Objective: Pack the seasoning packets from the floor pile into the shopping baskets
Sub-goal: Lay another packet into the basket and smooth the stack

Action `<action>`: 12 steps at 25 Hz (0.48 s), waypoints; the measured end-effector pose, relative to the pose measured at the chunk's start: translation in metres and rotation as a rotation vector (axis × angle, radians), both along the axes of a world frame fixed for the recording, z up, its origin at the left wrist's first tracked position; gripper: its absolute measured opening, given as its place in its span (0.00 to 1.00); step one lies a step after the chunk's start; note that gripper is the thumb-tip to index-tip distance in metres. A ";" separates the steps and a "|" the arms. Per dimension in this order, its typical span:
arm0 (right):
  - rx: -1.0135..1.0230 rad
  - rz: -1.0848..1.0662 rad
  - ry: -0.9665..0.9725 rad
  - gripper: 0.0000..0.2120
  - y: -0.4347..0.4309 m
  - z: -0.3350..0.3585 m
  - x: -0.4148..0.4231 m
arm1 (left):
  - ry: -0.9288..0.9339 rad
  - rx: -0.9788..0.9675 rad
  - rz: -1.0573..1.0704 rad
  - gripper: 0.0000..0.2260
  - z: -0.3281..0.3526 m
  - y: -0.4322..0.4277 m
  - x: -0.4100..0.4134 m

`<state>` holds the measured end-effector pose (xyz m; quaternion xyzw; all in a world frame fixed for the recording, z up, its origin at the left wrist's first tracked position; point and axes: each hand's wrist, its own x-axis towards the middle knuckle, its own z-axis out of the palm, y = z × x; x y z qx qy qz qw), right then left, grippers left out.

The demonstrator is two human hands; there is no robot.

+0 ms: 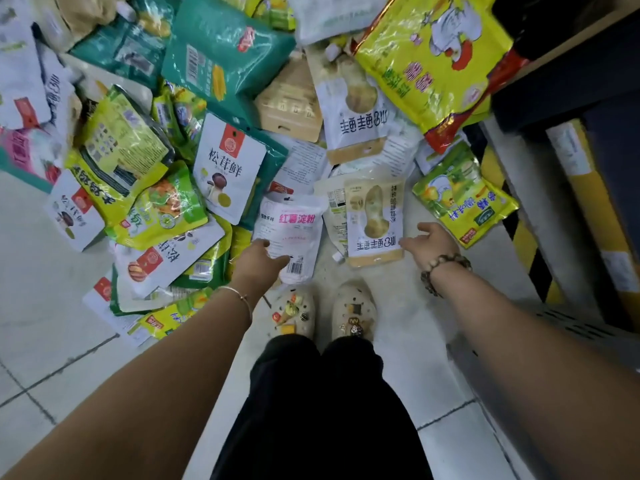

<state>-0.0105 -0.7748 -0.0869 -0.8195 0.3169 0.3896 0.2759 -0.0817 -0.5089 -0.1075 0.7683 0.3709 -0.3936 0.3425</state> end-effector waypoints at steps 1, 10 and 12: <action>-0.007 0.007 0.002 0.30 0.000 -0.020 0.004 | -0.001 0.001 0.014 0.28 -0.021 0.001 0.003; -0.025 -0.048 -0.064 0.41 0.003 -0.137 0.018 | -0.020 0.255 0.050 0.45 -0.122 -0.011 0.014; -0.021 -0.090 -0.103 0.40 0.004 -0.141 0.015 | -0.007 0.335 0.088 0.45 -0.123 -0.023 0.018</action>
